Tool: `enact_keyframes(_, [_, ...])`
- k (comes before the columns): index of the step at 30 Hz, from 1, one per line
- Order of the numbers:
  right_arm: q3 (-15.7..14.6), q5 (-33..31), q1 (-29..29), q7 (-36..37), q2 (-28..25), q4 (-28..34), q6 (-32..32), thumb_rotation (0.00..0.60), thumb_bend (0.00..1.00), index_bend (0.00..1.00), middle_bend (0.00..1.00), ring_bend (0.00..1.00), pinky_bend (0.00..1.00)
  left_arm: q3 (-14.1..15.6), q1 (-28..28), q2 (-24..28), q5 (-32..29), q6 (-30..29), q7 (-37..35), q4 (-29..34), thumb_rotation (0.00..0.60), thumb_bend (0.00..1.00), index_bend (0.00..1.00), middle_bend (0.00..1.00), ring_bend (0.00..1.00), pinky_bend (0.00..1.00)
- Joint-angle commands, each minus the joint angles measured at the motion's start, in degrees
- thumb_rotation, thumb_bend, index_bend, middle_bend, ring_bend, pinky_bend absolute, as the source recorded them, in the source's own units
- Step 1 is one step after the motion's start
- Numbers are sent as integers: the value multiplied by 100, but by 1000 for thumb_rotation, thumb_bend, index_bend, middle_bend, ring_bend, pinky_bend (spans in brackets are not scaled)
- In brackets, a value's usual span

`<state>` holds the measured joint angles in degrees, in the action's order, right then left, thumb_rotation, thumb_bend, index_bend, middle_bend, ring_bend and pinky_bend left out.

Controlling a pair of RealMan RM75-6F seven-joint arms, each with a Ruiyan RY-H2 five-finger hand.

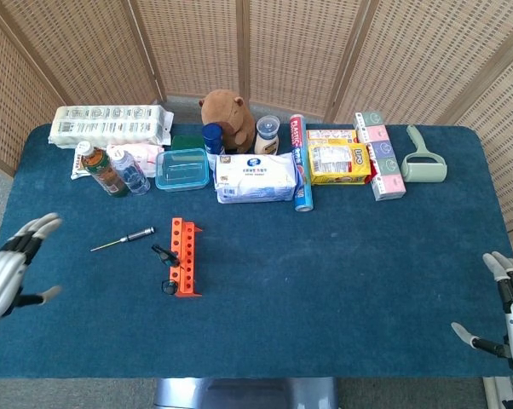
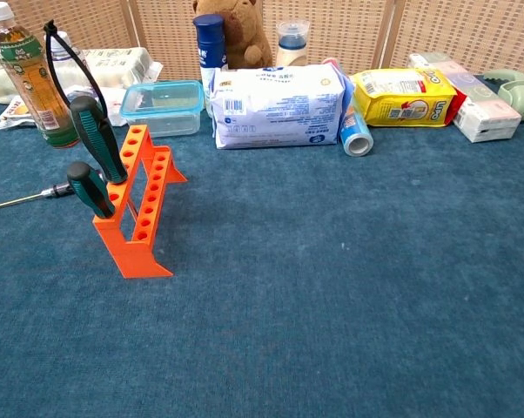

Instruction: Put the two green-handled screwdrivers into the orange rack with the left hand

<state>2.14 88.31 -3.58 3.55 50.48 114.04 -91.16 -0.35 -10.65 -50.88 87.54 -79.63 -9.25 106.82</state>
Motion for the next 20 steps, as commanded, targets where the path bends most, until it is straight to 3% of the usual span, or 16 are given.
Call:
enact_keyframes(1, [-7,5,7,-103,41,6,10,600,98,19,42,0,7,301,566,-480,197,-653,362,-528,600,149,0,0,0,140])
enact_keyframes(8, [-39,123,-18,-333,135,38,-59,600,98,20,41,0,7,316,916,-707,287,-1171,523,-840,600,148,0,0,0,113])
enact_keyframes(20, [-58,155,-38,-464,192,54,-87,600,98,19,41,0,7,366,989,-619,472,-1180,414,-905,600,147,0,0,0,80])
